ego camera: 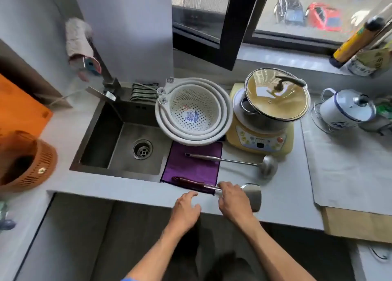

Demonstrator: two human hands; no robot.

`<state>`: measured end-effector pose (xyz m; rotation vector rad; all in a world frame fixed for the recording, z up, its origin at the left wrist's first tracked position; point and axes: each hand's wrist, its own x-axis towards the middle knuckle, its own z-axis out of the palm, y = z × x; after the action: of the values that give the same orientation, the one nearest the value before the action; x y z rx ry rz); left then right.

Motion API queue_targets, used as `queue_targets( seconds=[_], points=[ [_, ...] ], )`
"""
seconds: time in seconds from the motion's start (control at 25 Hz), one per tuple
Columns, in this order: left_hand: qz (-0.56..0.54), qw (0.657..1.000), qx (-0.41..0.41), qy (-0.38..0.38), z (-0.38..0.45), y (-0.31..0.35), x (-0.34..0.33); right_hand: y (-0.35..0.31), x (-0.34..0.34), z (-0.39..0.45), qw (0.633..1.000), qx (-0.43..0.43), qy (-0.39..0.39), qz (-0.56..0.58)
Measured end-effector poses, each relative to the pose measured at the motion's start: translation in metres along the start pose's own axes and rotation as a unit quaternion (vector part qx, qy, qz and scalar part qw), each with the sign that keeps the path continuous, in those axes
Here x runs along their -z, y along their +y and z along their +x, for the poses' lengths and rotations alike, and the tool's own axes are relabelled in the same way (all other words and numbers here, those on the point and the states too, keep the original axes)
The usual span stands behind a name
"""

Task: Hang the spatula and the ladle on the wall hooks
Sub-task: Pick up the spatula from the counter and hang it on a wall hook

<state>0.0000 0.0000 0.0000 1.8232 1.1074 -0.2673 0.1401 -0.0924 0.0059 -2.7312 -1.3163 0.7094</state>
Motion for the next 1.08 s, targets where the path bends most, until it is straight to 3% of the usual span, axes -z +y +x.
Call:
queue_targets(
  seconds=[0.08, 0.28, 0.44, 0.56, 0.72, 0.88, 0.96, 1.08],
  points=[
    [-0.06, 0.997, 0.041, -0.02, 0.014, -0.003, 0.009, -0.004, -0.005, 0.019, 0.999, 0.015, 0.004, -0.046],
    [-0.062, 0.995, 0.072, -0.036, 0.033, -0.014, 0.022, -0.008, -0.023, 0.048, 0.994, 0.049, -0.041, -0.09],
    [-0.07, 0.995, 0.064, -0.005, 0.038, -0.007, 0.03, -0.002, -0.017, 0.054, 0.995, 0.063, -0.069, -0.042],
    [-0.074, 0.997, 0.035, 0.013, 0.031, 0.006, 0.032, 0.011, 0.013, 0.049, 0.993, 0.066, -0.072, 0.062],
    [-0.085, 0.994, -0.053, -0.035, 0.022, 0.056, 0.026, 0.034, 0.083, 0.033, 0.971, 0.004, 0.033, 0.237],
    [-0.131, 0.971, -0.174, -0.094, 0.02, 0.143, 0.018, 0.061, 0.164, 0.022, 0.905, -0.069, 0.184, 0.378],
    [-0.133, 0.96, -0.23, -0.086, 0.018, 0.187, 0.014, 0.079, 0.201, 0.013, 0.856, -0.093, 0.257, 0.439],
    [-0.09, 0.943, -0.319, -0.014, 0.016, 0.249, 0.007, 0.109, 0.247, -0.004, 0.793, -0.104, 0.351, 0.487]
  ],
)
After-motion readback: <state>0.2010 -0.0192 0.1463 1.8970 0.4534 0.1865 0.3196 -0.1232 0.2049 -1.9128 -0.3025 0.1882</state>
